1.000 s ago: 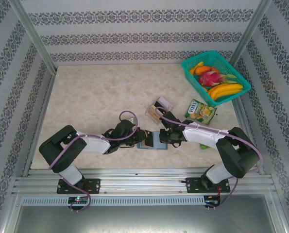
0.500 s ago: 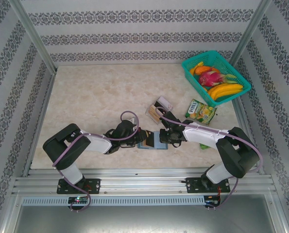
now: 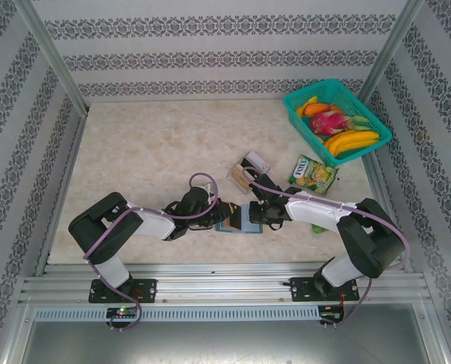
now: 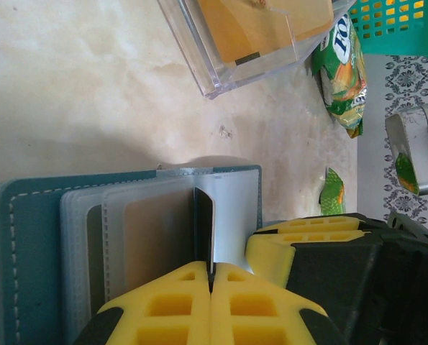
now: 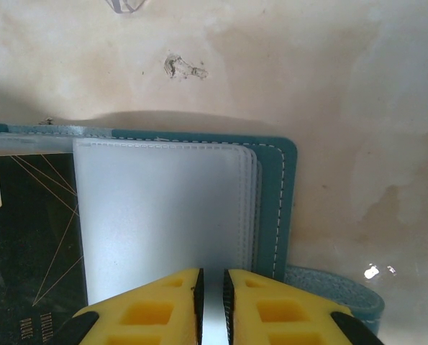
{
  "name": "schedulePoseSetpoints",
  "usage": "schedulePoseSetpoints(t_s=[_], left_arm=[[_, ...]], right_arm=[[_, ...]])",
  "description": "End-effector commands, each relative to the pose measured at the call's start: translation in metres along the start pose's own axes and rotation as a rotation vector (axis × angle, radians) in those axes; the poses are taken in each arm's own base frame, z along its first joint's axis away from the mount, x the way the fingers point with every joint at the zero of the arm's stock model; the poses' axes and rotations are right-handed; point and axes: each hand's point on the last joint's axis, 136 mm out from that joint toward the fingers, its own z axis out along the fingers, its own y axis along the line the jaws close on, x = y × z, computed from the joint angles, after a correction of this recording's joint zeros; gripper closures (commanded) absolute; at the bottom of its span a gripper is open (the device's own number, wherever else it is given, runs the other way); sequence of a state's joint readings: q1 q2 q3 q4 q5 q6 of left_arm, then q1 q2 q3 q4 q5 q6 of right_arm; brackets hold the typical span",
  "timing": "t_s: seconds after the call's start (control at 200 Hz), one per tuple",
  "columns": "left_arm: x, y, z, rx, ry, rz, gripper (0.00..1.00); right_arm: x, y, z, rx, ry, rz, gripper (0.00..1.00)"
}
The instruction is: Put the credit cards into the card holder
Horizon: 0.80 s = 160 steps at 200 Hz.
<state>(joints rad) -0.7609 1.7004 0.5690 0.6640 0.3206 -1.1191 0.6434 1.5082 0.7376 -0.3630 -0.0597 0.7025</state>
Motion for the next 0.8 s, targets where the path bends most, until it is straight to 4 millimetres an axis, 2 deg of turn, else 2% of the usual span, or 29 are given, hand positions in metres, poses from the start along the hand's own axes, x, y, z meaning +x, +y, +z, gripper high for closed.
schedulePoseSetpoints(t_s=[0.0,0.22,0.465,0.605,0.794], left_arm=[[0.007,-0.025,0.002,0.074,0.039,0.02,1.0],[0.008,-0.02,0.006,0.08,0.033,-0.004,1.0],[0.01,0.005,0.007,-0.026,0.027,-0.017,1.0],[0.013,0.008,0.008,-0.046,0.046,-0.011,1.0],[0.016,0.003,0.009,-0.025,0.073,-0.007,0.94]], right_arm=[[0.011,-0.018,0.008,0.066,0.033,-0.001,0.81],[0.01,-0.017,0.008,0.062,0.032,0.0,0.81],[0.01,-0.017,0.007,0.064,0.031,-0.004,0.81],[0.009,-0.015,0.007,0.057,0.03,-0.006,0.81],[0.008,-0.015,0.007,0.054,0.03,-0.009,0.81]])
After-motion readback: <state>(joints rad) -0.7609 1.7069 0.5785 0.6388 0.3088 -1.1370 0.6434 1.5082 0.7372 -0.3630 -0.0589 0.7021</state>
